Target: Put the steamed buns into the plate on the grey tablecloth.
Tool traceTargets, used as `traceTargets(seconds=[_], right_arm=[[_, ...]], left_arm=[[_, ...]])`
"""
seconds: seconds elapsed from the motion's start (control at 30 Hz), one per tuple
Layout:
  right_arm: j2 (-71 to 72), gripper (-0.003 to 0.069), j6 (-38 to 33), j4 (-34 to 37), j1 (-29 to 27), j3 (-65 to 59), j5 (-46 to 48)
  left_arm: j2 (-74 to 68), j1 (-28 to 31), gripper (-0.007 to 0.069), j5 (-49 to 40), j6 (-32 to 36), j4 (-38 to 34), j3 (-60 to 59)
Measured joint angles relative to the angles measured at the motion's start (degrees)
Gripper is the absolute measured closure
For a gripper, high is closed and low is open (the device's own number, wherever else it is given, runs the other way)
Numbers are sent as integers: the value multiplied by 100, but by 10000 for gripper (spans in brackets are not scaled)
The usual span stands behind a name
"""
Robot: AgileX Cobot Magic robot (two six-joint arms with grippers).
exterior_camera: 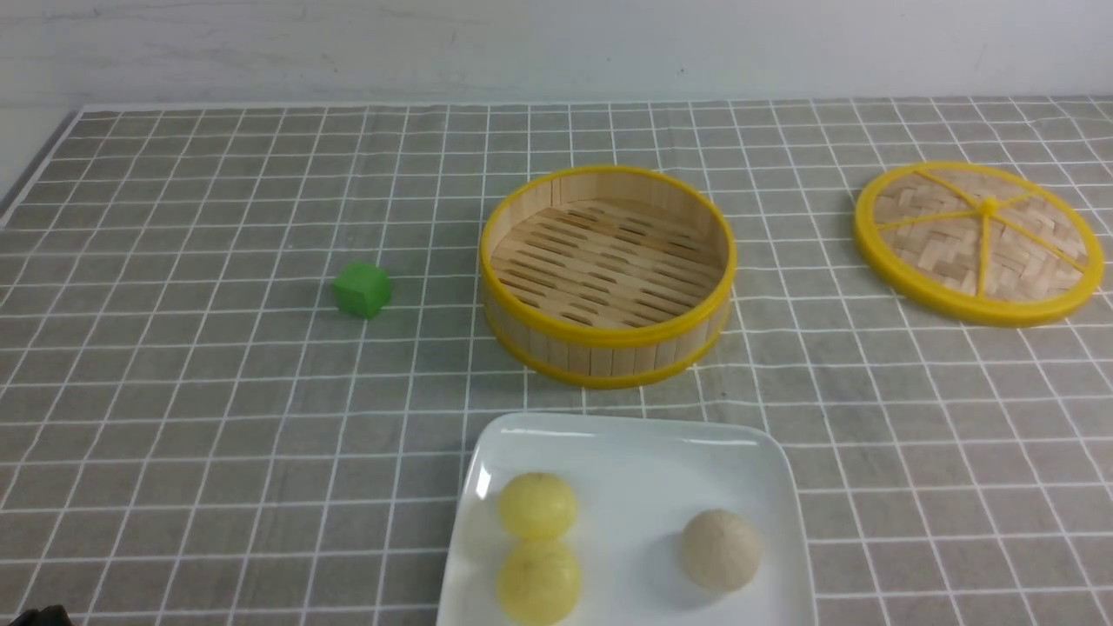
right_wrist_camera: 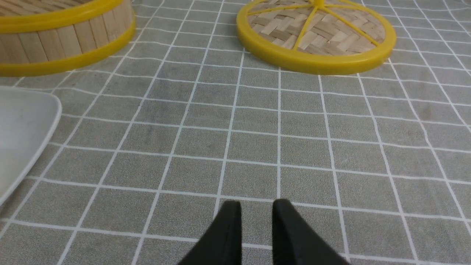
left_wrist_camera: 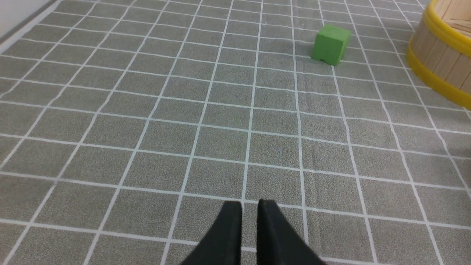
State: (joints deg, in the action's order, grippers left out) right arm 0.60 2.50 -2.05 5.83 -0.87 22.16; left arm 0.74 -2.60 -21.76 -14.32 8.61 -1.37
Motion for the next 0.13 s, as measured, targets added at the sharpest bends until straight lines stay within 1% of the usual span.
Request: traceTargets(seconds=[0.13], right_arm=[[0, 499, 0, 0, 0, 0, 0]], left_arm=[[0, 0, 531, 0, 0, 0, 0]])
